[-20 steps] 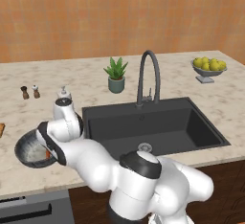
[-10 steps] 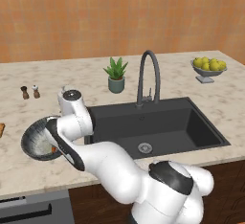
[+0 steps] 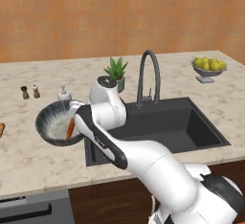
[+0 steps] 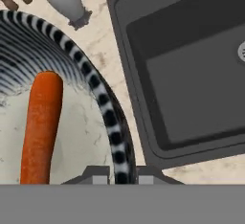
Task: Pick the carrot from the sink and place it in the bowl. Then pick the bowl and place it in the microwave. Then close the microwave door and press the start button.
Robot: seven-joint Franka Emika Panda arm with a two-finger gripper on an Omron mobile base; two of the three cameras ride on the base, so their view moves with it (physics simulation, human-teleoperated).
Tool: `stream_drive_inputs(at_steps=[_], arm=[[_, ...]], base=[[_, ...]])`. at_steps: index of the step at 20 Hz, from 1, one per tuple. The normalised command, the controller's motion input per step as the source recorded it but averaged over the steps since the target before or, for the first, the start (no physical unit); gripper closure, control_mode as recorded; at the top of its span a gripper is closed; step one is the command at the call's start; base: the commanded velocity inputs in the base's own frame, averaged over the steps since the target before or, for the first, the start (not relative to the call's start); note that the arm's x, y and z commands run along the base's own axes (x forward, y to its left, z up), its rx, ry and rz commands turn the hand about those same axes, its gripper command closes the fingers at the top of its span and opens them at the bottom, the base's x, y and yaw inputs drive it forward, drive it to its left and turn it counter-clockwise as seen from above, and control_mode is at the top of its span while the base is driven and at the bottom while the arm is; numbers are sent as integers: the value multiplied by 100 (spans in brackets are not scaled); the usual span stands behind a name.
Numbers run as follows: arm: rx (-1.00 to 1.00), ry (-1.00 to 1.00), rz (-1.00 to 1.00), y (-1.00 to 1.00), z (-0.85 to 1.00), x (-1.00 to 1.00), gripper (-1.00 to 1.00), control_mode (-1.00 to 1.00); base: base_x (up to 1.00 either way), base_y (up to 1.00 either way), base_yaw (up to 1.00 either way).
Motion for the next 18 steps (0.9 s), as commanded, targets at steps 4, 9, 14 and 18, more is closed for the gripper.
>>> stream_drive_inputs(at_steps=[4, 9, 14, 18], arm=[[0, 1, -24, -94, 48, -38, 100, -100], [3, 4, -25, -99, 9, -37, 100, -100], [15, 4, -21, -99, 10, -29, 100, -100], [18, 0, -14, -87, 17, -34, 100, -100]], base=[[0, 0, 0], [0, 0, 0], [0, 0, 0], [0, 0, 0]])
